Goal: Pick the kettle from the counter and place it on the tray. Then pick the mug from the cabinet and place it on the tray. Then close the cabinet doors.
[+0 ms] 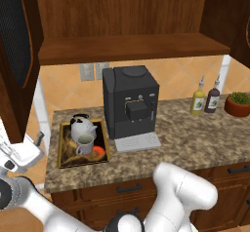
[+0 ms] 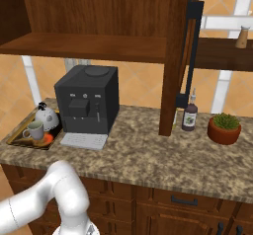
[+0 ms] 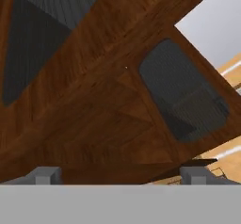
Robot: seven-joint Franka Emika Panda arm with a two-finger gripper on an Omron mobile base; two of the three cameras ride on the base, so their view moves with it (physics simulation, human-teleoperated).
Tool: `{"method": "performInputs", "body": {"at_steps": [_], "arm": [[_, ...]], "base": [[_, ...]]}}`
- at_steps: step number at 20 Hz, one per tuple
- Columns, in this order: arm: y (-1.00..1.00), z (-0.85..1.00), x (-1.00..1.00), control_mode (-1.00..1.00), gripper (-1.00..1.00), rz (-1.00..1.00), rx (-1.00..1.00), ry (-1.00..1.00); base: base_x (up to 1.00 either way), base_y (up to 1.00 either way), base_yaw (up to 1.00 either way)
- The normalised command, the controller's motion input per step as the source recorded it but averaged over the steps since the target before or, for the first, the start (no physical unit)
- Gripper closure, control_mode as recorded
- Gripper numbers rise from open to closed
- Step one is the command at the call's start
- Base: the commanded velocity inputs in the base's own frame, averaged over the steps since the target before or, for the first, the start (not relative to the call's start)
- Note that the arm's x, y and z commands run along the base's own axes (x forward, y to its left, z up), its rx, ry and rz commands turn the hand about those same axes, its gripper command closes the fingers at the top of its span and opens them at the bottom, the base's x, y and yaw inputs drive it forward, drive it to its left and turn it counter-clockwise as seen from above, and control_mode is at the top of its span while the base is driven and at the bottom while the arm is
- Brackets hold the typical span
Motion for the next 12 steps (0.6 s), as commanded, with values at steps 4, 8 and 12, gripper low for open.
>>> {"method": "performInputs", "body": {"at_steps": [4,8,12], "arm": [[0.08,0.58,-0.06,-1.00,-1.00,-0.03,-0.02,-0.19],[-0.03,0.52,-0.18,-1.00,-1.00,-0.06,0.00,-0.18],[-0.22,0.41,-0.35,-1.00,-1.00,-0.08,0.01,-0.17]], "base": [[0.00,0.00,0.00],[0.00,0.00,0.00],[0.00,0.00,0.00]]}}
